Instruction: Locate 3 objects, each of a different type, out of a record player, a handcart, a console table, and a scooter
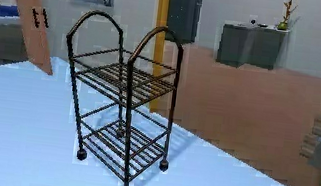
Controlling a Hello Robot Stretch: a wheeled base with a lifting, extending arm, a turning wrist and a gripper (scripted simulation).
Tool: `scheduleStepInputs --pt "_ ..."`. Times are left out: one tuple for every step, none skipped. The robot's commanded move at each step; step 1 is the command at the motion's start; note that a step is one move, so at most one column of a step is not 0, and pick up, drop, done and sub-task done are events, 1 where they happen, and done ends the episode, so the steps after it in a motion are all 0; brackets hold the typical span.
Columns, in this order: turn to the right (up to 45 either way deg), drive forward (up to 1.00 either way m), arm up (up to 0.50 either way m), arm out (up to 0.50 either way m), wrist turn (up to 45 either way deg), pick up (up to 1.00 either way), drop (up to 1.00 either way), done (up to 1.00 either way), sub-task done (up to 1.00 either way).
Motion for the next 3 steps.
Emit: scheduleStepInputs --pt "-45.0 0.0 0.0 0.0 0.0 0.0 0.0 0.0 0.0" --pt "0.0 1.0 0.0 0.0 0.0 0.0 0.0 0.0 0.0" --pt "-3.0 0.0 0.0 0.0 0.0 0.0 0.0 0.0 0.0"
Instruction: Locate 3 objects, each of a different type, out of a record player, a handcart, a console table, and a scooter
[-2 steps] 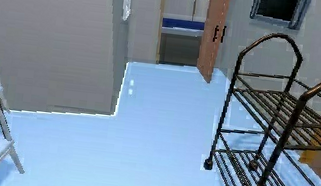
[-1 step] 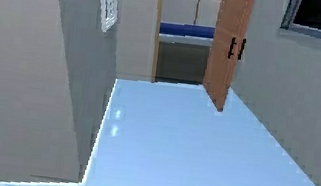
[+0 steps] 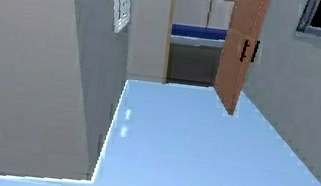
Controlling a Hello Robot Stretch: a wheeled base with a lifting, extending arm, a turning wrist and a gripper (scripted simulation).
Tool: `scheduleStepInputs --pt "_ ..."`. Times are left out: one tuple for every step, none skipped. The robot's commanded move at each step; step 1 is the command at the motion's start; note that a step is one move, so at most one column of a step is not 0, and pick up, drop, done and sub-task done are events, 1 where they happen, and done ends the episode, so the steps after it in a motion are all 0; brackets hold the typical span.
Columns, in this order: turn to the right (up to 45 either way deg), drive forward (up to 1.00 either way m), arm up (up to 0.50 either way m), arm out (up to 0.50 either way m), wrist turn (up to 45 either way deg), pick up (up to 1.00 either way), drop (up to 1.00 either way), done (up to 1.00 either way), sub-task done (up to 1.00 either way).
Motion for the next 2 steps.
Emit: scheduleStepInputs --pt "0.0 0.65 0.0 0.0 0.0 0.0 0.0 0.0 0.0" --pt "9.0 0.0 0.0 0.0 0.0 0.0 0.0 0.0 0.0"
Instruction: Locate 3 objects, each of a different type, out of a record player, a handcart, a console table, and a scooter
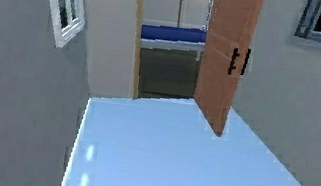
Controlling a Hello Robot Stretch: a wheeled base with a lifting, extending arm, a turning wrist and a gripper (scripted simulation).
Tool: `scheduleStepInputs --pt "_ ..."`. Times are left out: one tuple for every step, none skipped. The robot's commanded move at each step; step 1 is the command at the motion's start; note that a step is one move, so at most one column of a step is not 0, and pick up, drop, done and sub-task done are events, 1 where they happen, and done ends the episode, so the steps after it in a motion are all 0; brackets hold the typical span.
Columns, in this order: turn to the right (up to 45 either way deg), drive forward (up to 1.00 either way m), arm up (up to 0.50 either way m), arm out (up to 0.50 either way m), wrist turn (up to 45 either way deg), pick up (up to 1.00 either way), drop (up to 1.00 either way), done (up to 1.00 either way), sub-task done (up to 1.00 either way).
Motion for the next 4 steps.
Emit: scheduleStepInputs --pt "3.0 0.0 0.0 0.0 0.0 0.0 0.0 0.0 0.0" --pt "0.0 1.0 0.0 0.0 0.0 0.0 0.0 0.0 0.0" --pt "0.0 1.0 0.0 0.0 0.0 0.0 0.0 0.0 0.0" --pt "0.0 0.8 0.0 0.0 0.0 0.0 0.0 0.0 0.0"
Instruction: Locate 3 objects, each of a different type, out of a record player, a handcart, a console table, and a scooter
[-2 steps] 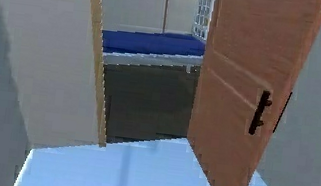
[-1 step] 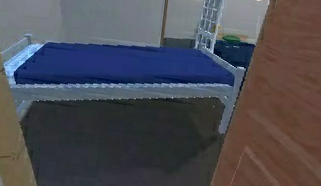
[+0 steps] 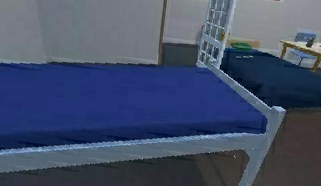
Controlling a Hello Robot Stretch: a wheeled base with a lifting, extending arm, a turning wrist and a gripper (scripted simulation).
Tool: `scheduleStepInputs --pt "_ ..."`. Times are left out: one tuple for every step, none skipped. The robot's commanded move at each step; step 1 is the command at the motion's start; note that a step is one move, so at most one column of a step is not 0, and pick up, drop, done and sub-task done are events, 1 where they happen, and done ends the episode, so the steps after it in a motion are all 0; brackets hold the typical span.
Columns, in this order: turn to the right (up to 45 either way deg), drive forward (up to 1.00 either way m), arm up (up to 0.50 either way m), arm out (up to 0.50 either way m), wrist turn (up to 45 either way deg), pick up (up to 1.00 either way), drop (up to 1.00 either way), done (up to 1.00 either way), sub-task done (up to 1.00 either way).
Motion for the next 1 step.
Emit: scheduleStepInputs --pt "21.0 0.0 0.0 0.0 0.0 0.0 0.0 0.0 0.0"
